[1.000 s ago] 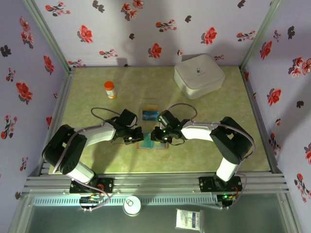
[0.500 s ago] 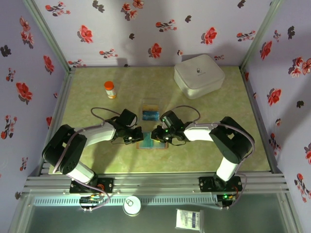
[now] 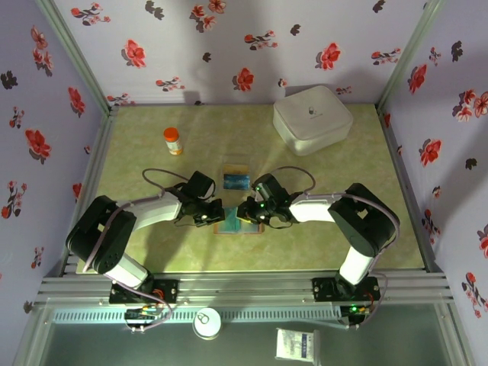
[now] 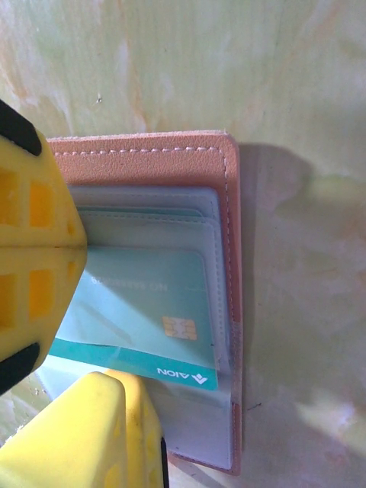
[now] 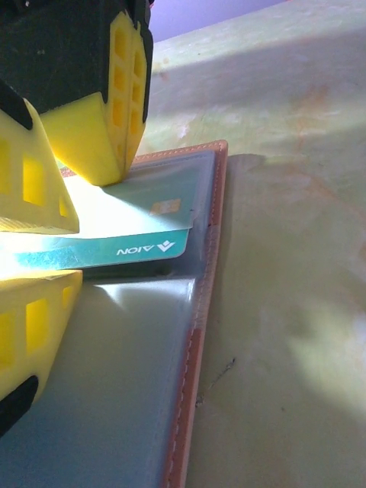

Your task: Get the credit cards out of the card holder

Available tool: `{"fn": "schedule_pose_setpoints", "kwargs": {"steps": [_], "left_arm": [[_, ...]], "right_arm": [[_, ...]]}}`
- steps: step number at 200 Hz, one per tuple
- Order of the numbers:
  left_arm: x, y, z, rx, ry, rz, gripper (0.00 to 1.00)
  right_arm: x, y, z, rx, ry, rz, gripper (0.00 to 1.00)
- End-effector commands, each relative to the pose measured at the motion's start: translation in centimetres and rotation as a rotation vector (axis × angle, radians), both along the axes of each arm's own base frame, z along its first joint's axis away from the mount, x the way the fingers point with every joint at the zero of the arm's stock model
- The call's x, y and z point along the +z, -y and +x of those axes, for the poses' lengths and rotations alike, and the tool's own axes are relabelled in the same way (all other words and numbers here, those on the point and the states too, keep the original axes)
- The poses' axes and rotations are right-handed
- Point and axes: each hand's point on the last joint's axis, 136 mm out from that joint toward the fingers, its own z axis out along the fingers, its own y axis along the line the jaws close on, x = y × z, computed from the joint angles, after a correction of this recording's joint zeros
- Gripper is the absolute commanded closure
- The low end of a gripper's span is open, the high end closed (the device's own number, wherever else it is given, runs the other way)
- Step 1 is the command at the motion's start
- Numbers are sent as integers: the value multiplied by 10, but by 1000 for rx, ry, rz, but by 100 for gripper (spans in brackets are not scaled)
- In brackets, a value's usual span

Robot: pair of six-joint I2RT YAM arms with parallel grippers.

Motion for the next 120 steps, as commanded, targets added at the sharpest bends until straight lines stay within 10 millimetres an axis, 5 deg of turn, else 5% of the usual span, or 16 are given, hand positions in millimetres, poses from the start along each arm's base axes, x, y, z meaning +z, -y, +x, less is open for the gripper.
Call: {"fn": "schedule_pose_setpoints", "kwargs": {"steps": [1, 120], "left_arm": [[-9, -5, -5, -6, -29, 47, 100], [-12, -5, -6, -12, -37, 51, 100]], "right_arm": [[1, 2, -5, 65, 9, -63, 80], [-18, 4, -7, 87, -30, -119, 77]]}}
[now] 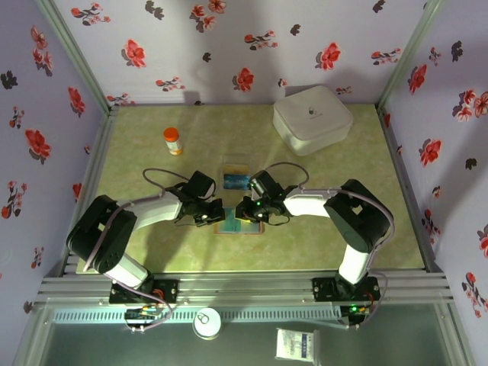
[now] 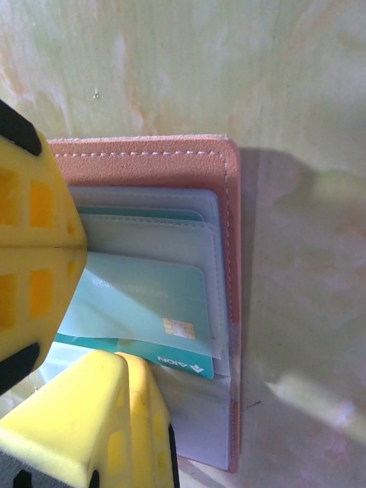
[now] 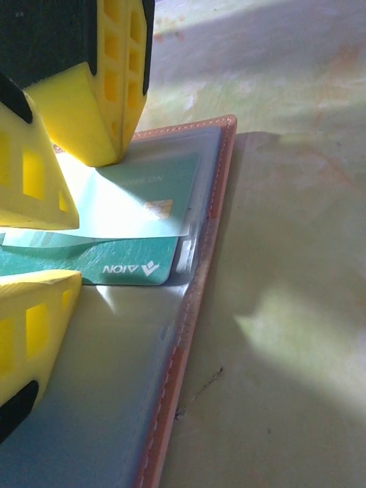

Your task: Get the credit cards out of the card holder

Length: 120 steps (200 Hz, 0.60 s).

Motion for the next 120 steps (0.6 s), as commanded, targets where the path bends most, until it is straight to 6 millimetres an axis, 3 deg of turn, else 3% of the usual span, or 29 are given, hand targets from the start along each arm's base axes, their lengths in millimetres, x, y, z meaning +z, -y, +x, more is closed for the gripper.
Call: {"fn": "schedule_pose_setpoints", "kwargs": {"steps": [1, 54, 120], "left_arm": [[-12, -5, -7, -11, -36, 51, 100], [-12, -5, -6, -12, -34, 52, 100], [-12, -6, -7, -14, -39, 56, 100]], "right_arm": [[-11, 6, -8, 16, -21, -38, 76], [15, 3, -3, 17, 40, 16, 73], [-5, 12, -9, -1, -2, -27, 74]]}}
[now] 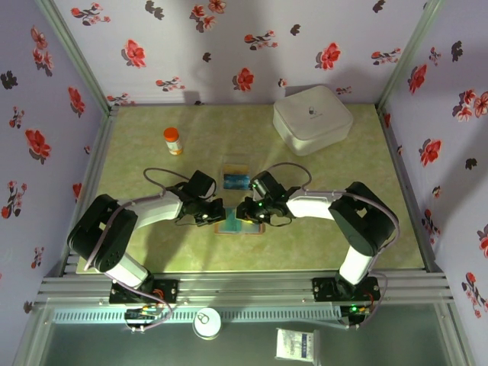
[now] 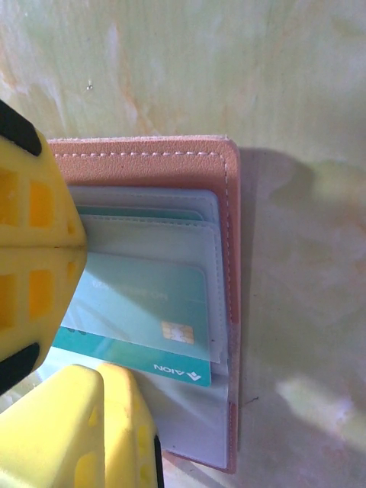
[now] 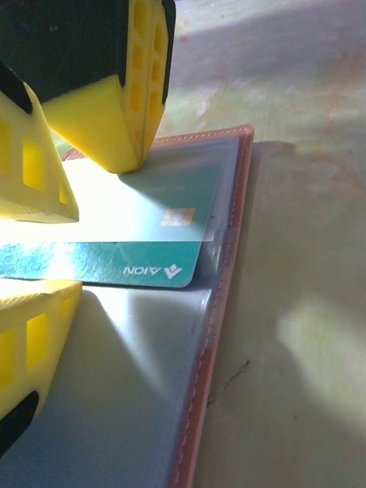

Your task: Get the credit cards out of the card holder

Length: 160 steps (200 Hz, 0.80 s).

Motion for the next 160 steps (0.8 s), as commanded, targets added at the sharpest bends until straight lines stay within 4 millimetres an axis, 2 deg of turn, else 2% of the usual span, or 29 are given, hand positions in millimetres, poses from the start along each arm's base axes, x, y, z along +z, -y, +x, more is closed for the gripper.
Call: {"fn": "schedule_pose_setpoints", "kwargs": {"steps": [1, 34, 88, 160], "left_arm": [[-12, -8, -8, -13, -38, 59, 100], [-13, -8, -9, -11, -40, 62, 100], [-13, -9, -9, -12, -41, 63, 100], [-13, -10, -10, -10, -43, 66, 100]], "right_arm": [[-11, 7, -4, -1, -10, -34, 74], [-18, 4, -4, -3, -27, -13, 75], [-9, -7, 0, -12, -20, 71, 81], [2, 4, 1, -36, 15, 63, 89]]}}
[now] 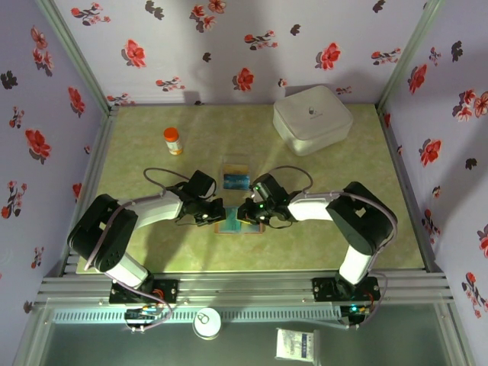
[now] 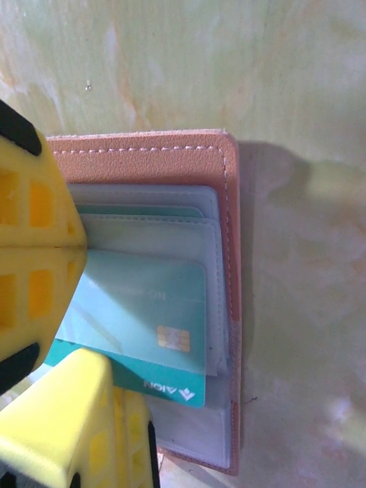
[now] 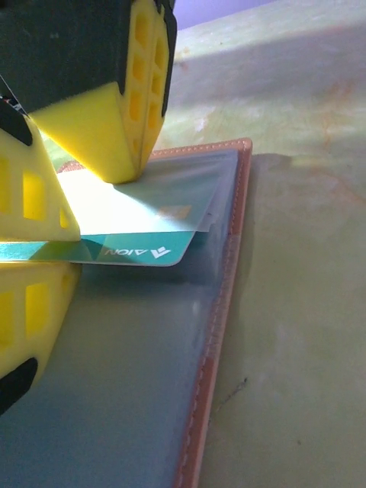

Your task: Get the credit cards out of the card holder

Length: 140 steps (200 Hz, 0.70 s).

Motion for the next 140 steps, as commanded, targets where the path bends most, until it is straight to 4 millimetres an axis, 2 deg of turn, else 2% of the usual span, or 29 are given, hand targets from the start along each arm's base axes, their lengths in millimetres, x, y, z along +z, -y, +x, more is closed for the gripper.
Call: {"fn": "schedule_pose_setpoints", "kwargs": {"steps": [1, 88, 140], "left_arm": [[-13, -9, -10, -10, -43, 65, 100], [-13, -10, -10, -12, -43, 67, 100], [-9, -8, -9, -12, -33, 59, 100]], "right_arm": [[2, 9, 0, -24, 4, -15, 89], [4, 31, -5, -25, 14, -80, 89], [26, 40, -5, -4, 66, -114, 92]]}}
